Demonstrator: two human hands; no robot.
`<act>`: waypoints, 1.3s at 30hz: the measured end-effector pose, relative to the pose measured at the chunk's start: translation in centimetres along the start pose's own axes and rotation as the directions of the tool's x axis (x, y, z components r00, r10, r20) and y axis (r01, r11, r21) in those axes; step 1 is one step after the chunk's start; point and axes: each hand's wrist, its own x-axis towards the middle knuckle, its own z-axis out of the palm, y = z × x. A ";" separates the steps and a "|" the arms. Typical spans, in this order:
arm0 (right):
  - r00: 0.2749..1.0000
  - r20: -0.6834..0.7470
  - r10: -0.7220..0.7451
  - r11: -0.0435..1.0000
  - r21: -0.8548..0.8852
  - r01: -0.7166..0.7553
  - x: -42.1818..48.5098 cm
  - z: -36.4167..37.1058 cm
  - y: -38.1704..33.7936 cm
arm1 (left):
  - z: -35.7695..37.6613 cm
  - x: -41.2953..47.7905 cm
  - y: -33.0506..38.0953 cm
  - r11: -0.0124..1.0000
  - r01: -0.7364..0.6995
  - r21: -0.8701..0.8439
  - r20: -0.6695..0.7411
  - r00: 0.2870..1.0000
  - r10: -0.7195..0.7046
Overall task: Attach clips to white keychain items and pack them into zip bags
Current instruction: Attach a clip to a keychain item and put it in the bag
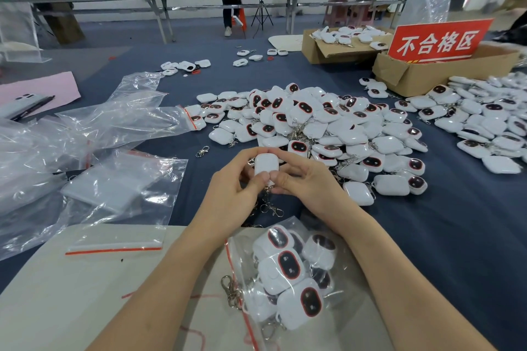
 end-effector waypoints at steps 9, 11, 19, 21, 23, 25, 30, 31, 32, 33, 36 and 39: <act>0.999 -0.013 0.040 0.995 0.095 -0.038 -0.3 0.0 0.2 | 0.0 0.0 0.2 0.991 0.055 -0.124 0.028 0.998 -0.052; 0.999 -0.013 0.046 0.994 0.096 -0.044 -0.3 0.1 0.2 | 0.0 0.1 0.1 0.992 0.066 -0.104 0.027 0.998 -0.063; 0.998 -0.067 0.006 0.994 0.108 0.002 -0.1 0.4 0.2 | 0.3 0.0 0.3 0.998 0.016 -0.060 -0.064 0.998 -0.020; 0.996 -0.091 0.004 0.993 0.117 0.007 0.0 0.4 0.2 | 0.2 -0.2 0.5 0.996 -0.019 -0.084 -0.052 0.999 0.015; 0.993 -0.114 0.018 0.990 0.142 -0.002 0.0 0.3 0.2 | -0.1 -0.3 0.7 0.990 -0.041 -0.139 -0.015 0.999 0.039; 0.995 -0.101 0.007 0.986 0.168 0.010 -0.1 0.1 0.1 | -0.2 -0.3 1.0 0.988 -0.041 -0.149 0.042 0.998 0.048; 0.995 -0.039 -0.092 0.995 0.021 0.093 -0.4 0.8 -0.5 | -0.2 -0.5 1.5 0.994 -0.034 -0.104 0.032 0.999 0.037; 0.992 -0.038 -0.121 0.992 -0.041 0.120 -0.4 1.0 -0.6 | -0.3 -0.5 1.7 0.993 -0.027 -0.119 0.005 1.000 0.028; 0.988 -0.041 -0.149 0.985 -0.095 0.144 -0.3 1.2 -0.8 | -0.5 -0.5 2.0 0.991 -0.020 -0.133 -0.016 1.000 0.019; 0.985 -0.046 -0.167 0.978 -0.131 0.160 -0.3 1.3 -1.1 | -0.7 -0.5 2.3 0.990 -0.017 -0.141 -0.031 0.999 0.013; 0.980 -0.022 -0.199 0.958 -0.215 0.189 -0.5 1.0 -2.5 | -1.8 -0.9 3.3 0.991 -0.054 -0.119 -0.083 0.996 0.044; 0.969 -0.008 -0.247 0.908 -0.352 0.228 -1.7 0.3 -3.8 | -3.9 -2.1 3.8 0.983 -0.024 -0.180 -0.114 0.993 0.004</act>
